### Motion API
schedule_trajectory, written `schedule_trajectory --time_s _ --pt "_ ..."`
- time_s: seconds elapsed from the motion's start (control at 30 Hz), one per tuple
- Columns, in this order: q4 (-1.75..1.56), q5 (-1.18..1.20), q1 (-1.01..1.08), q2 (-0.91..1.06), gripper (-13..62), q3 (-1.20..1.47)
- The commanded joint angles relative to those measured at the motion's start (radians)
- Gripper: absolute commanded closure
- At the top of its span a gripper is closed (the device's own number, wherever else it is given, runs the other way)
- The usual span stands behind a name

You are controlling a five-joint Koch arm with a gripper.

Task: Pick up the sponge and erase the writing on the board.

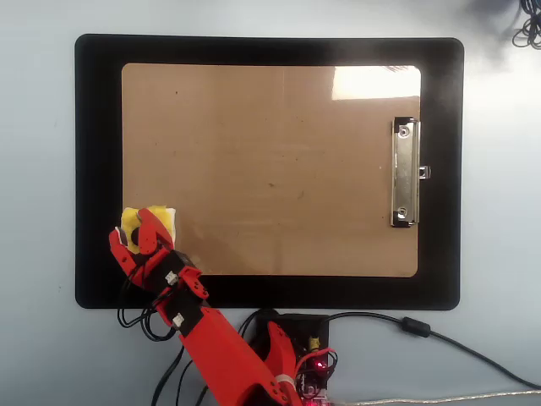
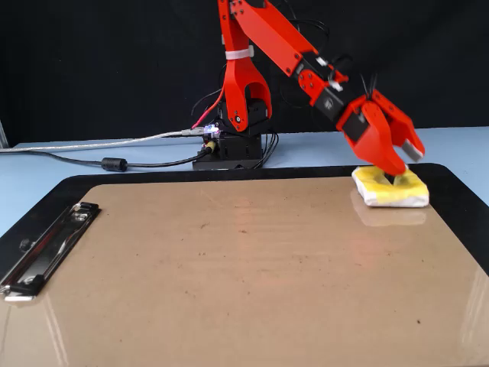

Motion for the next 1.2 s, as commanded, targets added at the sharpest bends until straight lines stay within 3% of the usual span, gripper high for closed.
schedule_trajectory --time_s 0.0,0.1,0.23,0.37,0.63,0.83,1.17 --pt "0.242 -0.063 -0.006 0.137 20.0 -0.094" --pt "0.715 -0.064 0.058 0.256 19.9 -0.267" --pt "1.301 0.017 0.276 0.268 19.4 -0.512" --pt "1.552 0.189 0.494 0.282 16.7 -0.503" --pt "1.552 0.396 0.899 0.545 15.6 0.035" --pt "1.536 0.382 0.922 0.558 15.0 0.213" --pt "1.534 0.376 0.925 0.558 15.2 0.233"
